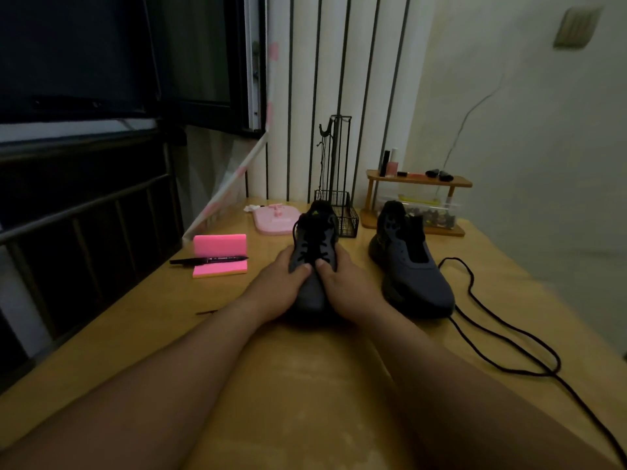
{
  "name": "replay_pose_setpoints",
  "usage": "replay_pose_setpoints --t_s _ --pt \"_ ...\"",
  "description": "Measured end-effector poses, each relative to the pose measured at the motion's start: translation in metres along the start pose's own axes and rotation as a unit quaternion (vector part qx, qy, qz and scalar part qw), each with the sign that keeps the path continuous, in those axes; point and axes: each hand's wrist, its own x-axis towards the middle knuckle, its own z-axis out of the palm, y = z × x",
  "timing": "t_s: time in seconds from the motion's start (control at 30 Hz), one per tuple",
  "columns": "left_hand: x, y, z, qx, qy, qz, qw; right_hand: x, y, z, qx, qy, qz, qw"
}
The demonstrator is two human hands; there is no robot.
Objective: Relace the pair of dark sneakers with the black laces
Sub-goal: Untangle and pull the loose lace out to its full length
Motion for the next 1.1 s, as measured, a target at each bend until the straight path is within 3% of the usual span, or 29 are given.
replay_pose_setpoints --t_s 0.37,0.57,0.63,0.7,0.8,0.87,0.97,1.03,1.1 --pt "0.039 -0.032 0.000 0.006 0.052 0.061 0.997 0.031 -0.002 0.012 0.057 0.025 -0.007 0.998" --pt "0.015 -0.010 0.005 0.155 0.211 0.135 0.956 -0.015 -0.014 -0.022 0.079 0.026 -0.042 0.996" --pt "0.001 0.012 0.010 0.153 0.239 0.179 0.942 -0.037 -0.012 -0.054 0.052 0.076 -0.062 0.994" --pt "-0.020 0.038 0.024 0.126 0.209 0.206 0.947 -0.059 -0.001 -0.092 0.040 0.155 -0.054 0.986" --pt "-0.050 0.068 0.063 0.120 0.047 0.152 0.980 -0.087 0.039 -0.139 -0.006 0.211 0.002 0.977" --pt "-0.060 0.075 0.092 0.167 -0.023 0.102 0.980 -0.102 0.066 -0.153 -0.082 0.134 0.059 0.986" --pt "-0.065 0.076 0.121 0.207 -0.046 0.055 0.976 -0.119 0.088 -0.152 -0.182 -0.042 0.082 0.979" --pt "-0.067 0.077 0.130 0.237 -0.049 0.041 0.969 -0.127 0.091 -0.154 -0.149 -0.064 0.043 0.986" --pt "-0.071 0.079 0.134 0.244 -0.047 0.046 0.967 -0.133 0.093 -0.162 -0.013 -0.038 0.041 0.998"
